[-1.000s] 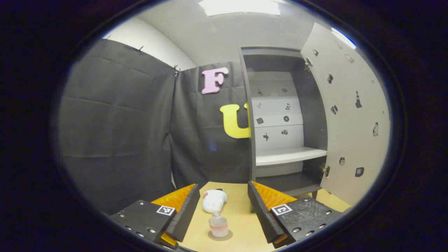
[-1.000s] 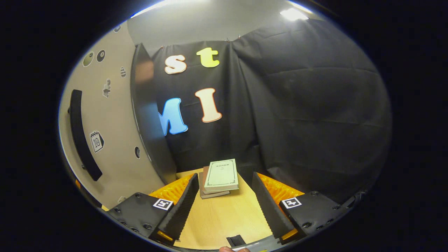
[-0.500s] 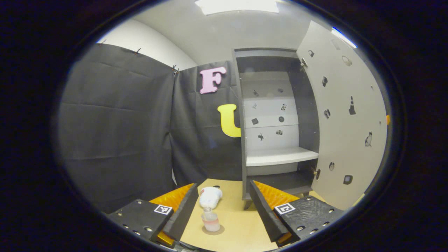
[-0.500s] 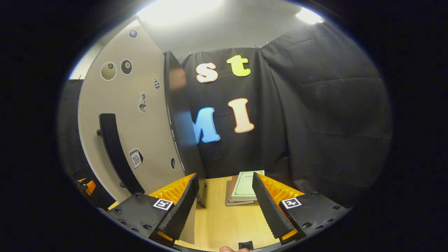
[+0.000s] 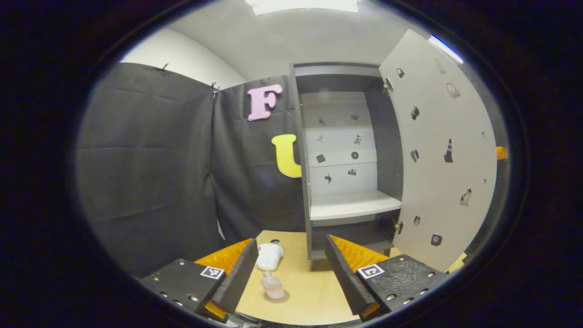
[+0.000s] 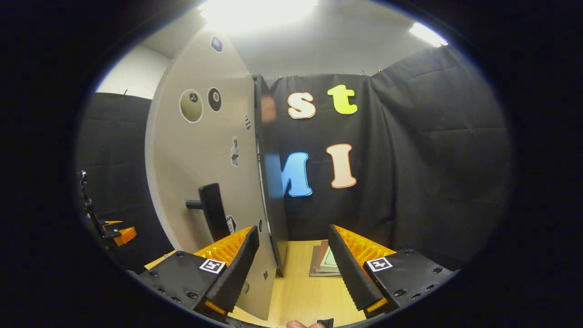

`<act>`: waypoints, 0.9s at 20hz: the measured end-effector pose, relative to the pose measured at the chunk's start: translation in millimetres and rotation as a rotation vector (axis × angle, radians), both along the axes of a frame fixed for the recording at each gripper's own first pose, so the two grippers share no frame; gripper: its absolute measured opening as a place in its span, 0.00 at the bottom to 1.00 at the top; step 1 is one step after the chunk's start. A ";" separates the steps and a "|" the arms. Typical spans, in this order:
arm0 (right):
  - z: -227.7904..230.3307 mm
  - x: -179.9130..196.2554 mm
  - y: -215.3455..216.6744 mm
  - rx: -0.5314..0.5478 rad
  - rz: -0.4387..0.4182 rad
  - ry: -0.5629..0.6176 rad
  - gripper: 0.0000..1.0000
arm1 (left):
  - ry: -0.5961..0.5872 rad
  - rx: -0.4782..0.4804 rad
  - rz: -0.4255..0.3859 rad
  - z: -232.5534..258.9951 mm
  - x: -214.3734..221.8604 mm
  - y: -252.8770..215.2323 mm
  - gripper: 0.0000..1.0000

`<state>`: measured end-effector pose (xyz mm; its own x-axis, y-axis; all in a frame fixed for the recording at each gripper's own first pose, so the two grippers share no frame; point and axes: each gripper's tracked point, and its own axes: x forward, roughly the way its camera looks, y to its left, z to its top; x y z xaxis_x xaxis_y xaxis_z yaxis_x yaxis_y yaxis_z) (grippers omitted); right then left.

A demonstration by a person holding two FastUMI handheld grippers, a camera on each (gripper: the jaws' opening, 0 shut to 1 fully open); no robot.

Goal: Open the cabinet door with the right hand, grasp the bottle in the cabinet with the left hand and place it on the coaster, then close the cabinet door with the right hand.

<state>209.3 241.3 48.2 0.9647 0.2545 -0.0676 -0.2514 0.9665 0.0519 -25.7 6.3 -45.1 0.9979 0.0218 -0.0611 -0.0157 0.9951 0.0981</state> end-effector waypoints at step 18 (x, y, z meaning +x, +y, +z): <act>1.1 -28.6 116.7 0.055 -0.058 0.032 0.96 | 0.093 -0.015 -0.107 -40.5 44.5 93.6 0.89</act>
<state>180.7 358.0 49.3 0.9755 0.2025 -0.0856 -0.1925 0.9748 0.1127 18.8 99.9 -85.7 0.9845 -0.0859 -0.1531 0.0988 0.9920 0.0791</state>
